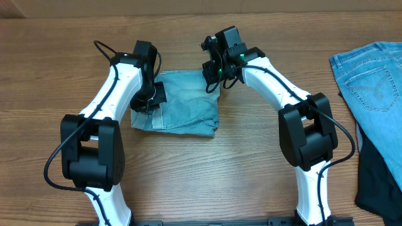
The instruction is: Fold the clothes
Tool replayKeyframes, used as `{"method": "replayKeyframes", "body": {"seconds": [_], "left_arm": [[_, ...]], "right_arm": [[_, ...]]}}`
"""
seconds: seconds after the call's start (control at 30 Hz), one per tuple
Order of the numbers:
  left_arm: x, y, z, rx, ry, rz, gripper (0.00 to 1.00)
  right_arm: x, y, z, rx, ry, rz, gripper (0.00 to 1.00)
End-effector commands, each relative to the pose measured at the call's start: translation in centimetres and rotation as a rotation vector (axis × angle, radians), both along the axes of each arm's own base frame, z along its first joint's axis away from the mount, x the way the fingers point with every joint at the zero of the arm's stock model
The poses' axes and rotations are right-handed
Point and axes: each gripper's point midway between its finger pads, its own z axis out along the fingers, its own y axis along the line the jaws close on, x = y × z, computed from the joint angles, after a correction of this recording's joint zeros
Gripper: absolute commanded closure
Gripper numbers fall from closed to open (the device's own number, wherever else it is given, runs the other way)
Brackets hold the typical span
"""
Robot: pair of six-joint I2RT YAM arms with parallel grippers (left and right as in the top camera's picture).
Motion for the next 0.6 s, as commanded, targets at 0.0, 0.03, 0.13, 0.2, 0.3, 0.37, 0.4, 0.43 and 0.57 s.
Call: {"method": "replayKeyframes", "body": {"seconds": [0.0,0.03,0.13,0.2,0.3,0.37,0.4,0.43,0.57], "left_arm": [[1.2,1.0,1.6,0.055,-0.046,-0.039,0.96],[1.4,1.6,1.9,0.089,-0.054,-0.038,0.96],[2.4,2.7,3.5,0.158,-0.090,-0.038,0.96],[3.6,2.5,5.0,0.152,-0.134,-0.039,0.96],[3.9,3.4,5.4,0.207,-0.149,-0.052,0.96],[3.8,4.0,5.4,0.239,-0.145,-0.050,0.96],[3.6,4.0,5.3,0.242,-0.135,-0.049,0.96],[3.2,4.4,5.2,0.261,-0.122,-0.048,0.96],[2.0,5.1,3.4,0.295,-0.081,-0.016,0.96]], "right_arm": [[-0.3,0.1,-0.5,-0.002,0.009,0.011,0.96],[-0.4,0.1,-0.5,-0.004,0.013,0.011,0.96],[-0.5,0.0,-0.6,-0.008,0.020,0.011,0.96],[-0.5,0.0,-0.6,-0.008,0.020,0.011,0.96],[-0.4,-0.3,-0.7,-0.022,0.015,0.002,0.96],[-0.2,-0.6,-0.8,-0.041,0.007,-0.009,0.96],[-0.2,-0.7,-0.9,-0.044,0.007,-0.011,0.96],[-0.2,-0.7,-0.8,-0.045,0.007,-0.011,0.96],[-0.2,-0.7,-0.9,-0.045,0.008,-0.011,0.96]]}}
